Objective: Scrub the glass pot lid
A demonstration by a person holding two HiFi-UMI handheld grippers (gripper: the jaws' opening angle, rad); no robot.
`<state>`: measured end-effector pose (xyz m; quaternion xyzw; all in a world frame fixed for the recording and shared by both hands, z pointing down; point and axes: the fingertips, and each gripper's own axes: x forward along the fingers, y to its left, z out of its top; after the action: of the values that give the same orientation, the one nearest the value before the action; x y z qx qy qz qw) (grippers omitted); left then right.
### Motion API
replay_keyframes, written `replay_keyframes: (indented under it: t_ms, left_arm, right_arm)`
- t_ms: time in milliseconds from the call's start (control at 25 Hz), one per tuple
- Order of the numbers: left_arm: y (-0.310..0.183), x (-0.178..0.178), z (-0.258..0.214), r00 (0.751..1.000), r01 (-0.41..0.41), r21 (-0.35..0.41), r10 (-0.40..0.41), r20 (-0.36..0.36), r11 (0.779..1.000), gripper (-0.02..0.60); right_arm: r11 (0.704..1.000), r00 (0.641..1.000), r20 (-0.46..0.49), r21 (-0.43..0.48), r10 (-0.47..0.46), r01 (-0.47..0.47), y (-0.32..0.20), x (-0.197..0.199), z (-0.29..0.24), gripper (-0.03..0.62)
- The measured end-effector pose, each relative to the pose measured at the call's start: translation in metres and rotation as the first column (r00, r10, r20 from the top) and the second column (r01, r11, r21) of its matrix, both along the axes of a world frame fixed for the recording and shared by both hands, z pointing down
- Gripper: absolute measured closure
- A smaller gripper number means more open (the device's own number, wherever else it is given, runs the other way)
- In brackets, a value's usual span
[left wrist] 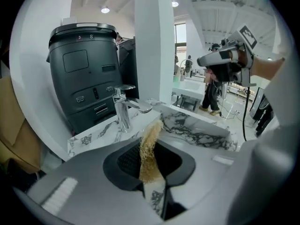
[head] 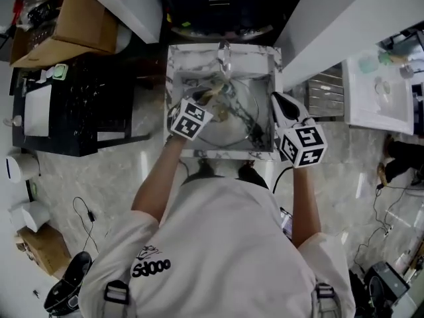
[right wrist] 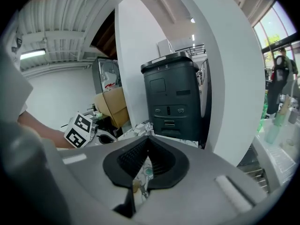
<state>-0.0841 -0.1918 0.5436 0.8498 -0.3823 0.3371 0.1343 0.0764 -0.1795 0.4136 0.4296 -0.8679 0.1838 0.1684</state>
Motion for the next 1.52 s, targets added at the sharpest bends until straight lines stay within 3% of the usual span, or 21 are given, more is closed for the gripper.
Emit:
replay_keyframes:
  t_ms: [160,680,1040,1520]
  left_arm:
    - [-0.012,-0.009,0.042,0.998,0.012,-0.001,-0.012,0.062,1.000,0.526]
    - [-0.046,-0.001,0.107,0.991,0.041,-0.016,-0.038,0.128,0.999,0.525]
    - [-0.055,0.001,0.147,0.951,0.025,0.032,-0.034,0.307,0.999,0.525]
    - [-0.054,0.040,0.166,0.970,0.015,-0.034,-0.006,0.241,0.999,0.525]
  right_arm:
    - [1.000,0.999,-0.044,-0.013,0.020,-0.020,0.007,-0.004,0.009,0.591]
    - [0.991,0.995,-0.063,-0.100,0.077,-0.083,0.011,-0.010,0.036,0.591]
    - [0.988,0.993,-0.068,-0.117,0.095,-0.103,0.019,-0.007,0.041,0.591]
    - [0.975,0.983,-0.079,-0.142,0.163,-0.173,0.045,0.031,0.051,0.591]
